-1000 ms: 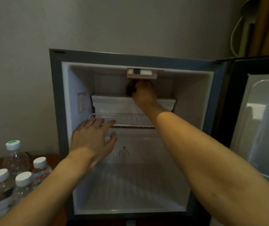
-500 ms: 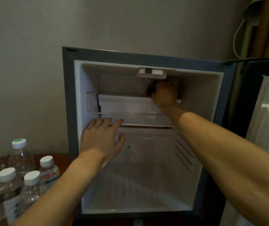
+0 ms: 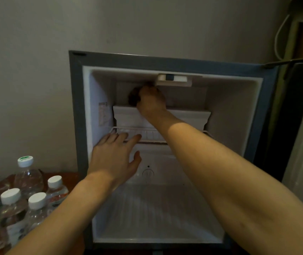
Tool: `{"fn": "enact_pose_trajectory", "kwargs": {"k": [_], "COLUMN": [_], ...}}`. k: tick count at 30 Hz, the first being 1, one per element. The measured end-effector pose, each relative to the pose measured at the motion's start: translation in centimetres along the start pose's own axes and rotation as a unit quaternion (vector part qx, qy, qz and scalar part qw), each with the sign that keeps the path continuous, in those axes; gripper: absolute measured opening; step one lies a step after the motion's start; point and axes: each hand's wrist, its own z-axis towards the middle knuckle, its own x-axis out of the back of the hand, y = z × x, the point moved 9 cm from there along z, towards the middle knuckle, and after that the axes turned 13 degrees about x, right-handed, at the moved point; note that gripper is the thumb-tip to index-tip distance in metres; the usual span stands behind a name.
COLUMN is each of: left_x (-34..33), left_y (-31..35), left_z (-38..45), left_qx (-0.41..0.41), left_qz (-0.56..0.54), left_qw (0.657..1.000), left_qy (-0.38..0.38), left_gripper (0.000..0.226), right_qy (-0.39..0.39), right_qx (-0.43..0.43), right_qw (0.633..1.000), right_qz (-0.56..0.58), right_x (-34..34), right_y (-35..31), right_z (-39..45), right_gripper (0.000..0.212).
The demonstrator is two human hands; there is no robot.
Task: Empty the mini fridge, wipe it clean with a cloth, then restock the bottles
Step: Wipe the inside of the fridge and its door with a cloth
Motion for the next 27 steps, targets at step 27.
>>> {"fn": "enact_pose_trajectory", "kwargs": {"k": [27], "left_x": [0.6], "left_y": [0.5], "left_z": [-0.6], "left_qx": [0.009], "left_qz": [-0.02], "left_qw": [0.999], "left_qy": [-0.03], "left_gripper": [0.057], "right_qy": [0.069], "right_qx": [0.015], "right_qw": [0.997], "right_qz": [0.018], "right_x": [-2.1], "right_y": [-3.9], "right_z": [1.4], "right_gripper": [0.034]}}
